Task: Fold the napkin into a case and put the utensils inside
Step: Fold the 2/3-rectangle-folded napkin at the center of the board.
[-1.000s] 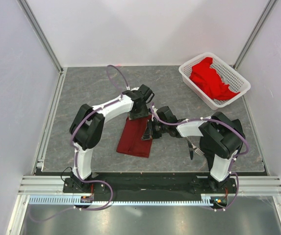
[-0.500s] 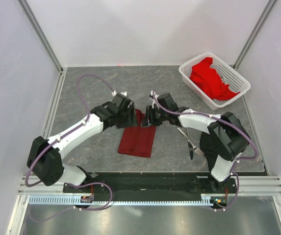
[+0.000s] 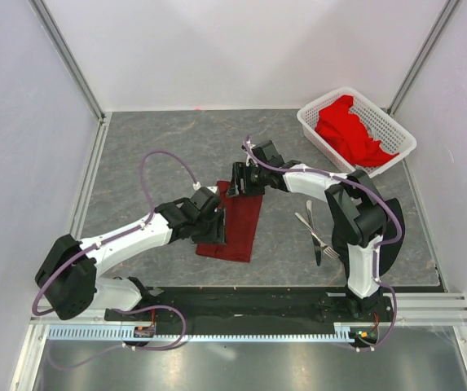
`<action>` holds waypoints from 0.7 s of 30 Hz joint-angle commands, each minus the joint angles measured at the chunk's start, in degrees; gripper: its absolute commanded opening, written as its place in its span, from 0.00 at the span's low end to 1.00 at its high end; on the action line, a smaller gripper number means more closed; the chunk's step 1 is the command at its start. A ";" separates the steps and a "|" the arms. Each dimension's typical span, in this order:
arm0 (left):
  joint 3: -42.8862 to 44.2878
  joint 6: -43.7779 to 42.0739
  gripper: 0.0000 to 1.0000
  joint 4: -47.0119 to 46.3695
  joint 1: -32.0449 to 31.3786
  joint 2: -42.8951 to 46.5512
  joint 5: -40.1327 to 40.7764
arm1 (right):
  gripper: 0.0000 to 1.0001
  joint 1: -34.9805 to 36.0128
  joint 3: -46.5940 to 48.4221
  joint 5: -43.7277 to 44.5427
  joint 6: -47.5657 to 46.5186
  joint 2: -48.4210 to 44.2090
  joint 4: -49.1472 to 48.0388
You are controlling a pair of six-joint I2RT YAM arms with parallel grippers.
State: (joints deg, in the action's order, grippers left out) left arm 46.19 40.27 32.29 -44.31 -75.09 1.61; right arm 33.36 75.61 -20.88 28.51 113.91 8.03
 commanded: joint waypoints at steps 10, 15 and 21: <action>-1.54 2.79 0.45 -4.69 -1.92 -5.24 3.67 | 0.46 0.03 6.38 3.13 -1.35 4.48 1.63; -3.56 5.95 0.41 -6.27 -2.00 -7.44 2.61 | 0.32 -0.23 6.57 5.58 -1.88 5.80 2.25; -7.43 8.77 0.34 -9.96 -2.00 -7.62 -0.02 | 0.06 -0.93 6.21 8.57 -5.04 6.50 2.87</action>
State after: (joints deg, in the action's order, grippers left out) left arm 41.54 45.04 26.02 -46.04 -82.32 3.75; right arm 33.10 80.14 -16.12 26.13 119.44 10.70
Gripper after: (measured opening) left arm 0.358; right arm 0.115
